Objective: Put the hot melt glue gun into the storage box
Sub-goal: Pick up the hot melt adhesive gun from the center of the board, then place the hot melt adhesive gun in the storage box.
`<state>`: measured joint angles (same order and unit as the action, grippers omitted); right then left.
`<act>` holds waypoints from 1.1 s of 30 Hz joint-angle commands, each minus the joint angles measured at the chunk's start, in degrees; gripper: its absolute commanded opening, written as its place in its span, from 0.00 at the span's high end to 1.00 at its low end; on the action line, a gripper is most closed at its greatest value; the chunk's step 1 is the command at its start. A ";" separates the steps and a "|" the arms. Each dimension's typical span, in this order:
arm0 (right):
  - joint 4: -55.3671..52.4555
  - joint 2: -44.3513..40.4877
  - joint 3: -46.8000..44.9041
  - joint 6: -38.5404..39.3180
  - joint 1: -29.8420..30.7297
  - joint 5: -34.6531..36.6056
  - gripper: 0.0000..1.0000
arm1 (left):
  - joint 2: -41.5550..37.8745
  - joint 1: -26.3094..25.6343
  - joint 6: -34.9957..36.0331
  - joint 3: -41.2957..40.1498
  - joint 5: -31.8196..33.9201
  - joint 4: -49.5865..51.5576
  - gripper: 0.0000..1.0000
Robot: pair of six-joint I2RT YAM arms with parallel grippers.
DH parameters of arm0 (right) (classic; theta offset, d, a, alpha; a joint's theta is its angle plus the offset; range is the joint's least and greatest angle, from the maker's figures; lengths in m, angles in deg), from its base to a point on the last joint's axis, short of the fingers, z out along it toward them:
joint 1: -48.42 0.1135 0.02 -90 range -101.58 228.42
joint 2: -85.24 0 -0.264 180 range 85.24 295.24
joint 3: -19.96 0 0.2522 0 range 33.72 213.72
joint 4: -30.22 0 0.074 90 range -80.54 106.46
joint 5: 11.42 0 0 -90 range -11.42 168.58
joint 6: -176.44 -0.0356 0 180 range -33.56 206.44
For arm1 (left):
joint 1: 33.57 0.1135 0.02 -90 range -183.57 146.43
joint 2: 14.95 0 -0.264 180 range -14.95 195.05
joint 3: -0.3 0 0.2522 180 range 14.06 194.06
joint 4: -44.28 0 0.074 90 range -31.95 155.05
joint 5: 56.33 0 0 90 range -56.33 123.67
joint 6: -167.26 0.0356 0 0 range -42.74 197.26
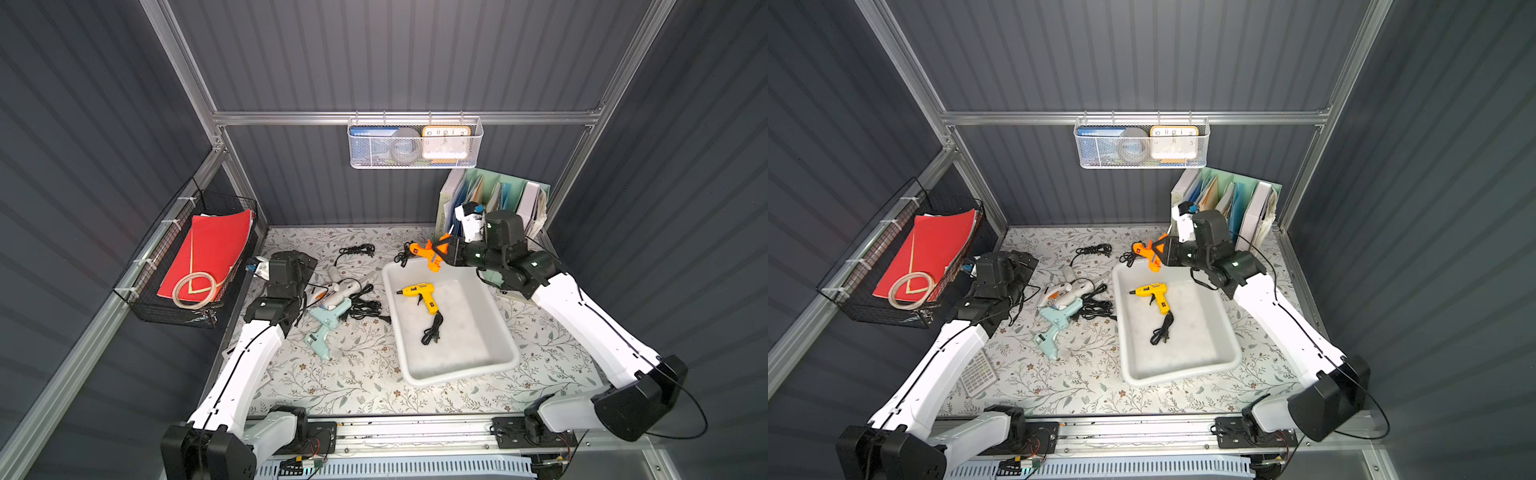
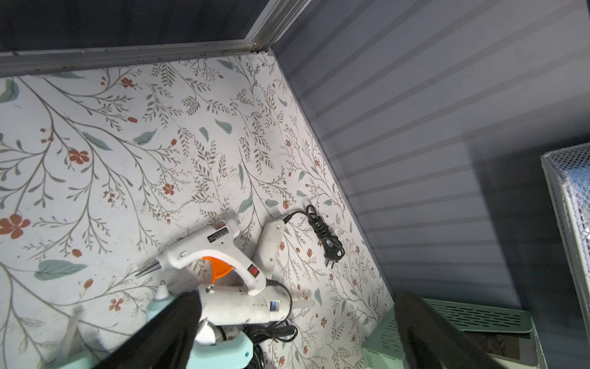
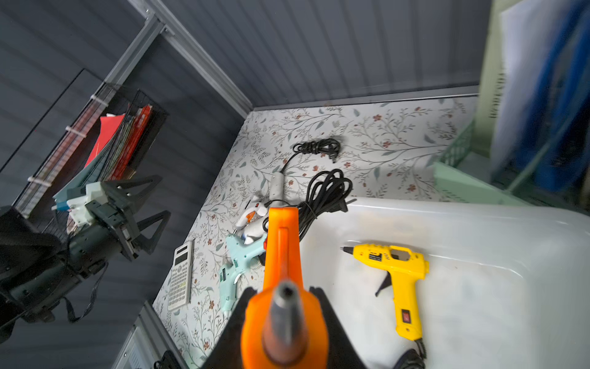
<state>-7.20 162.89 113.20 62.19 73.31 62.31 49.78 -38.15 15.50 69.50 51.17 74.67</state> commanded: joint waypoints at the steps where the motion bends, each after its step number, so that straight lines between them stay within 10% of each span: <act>1: -0.44 -2.40 -2.85 -1.14 -1.33 5.22 1.00 | 2.46 0.22 3.04 1.53 1.34 -1.31 0.00; 15: 1.02 -2.91 -15.66 -5.45 -2.32 22.99 1.00 | 8.80 0.27 4.45 2.95 -2.14 -3.35 0.00; 33: 8.76 2.63 -25.42 -12.57 -2.31 28.27 1.00 | 10.24 0.45 5.70 5.40 -0.85 -3.62 0.00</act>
<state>2.33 166.23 89.95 53.51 71.12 88.14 59.51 -38.10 19.52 73.13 49.55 70.97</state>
